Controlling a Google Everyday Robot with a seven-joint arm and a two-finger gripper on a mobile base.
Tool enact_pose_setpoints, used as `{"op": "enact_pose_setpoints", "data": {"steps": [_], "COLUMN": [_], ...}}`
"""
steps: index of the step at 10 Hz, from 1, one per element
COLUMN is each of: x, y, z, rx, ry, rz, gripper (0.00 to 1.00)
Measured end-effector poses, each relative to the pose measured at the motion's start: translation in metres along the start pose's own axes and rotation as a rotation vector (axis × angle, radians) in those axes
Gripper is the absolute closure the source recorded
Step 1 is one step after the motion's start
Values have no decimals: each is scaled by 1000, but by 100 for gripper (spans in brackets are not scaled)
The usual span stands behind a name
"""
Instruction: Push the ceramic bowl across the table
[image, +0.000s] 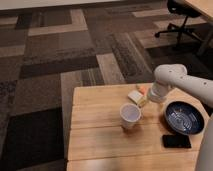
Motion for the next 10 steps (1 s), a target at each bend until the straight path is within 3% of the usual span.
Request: {"op": "enact_pose_setpoints", "data": {"steps": [3, 5, 7, 8, 10], "x": [7, 12, 47, 64, 70], "y": [-33, -91, -165, -182, -180], "z": [3, -33, -82, -90, -90], "rx": [18, 130, 284, 317, 319], "ry": [9, -34, -64, -58, -48], "rz": [41, 137, 318, 379, 399], "gripper": [35, 35, 35, 35, 35]}}
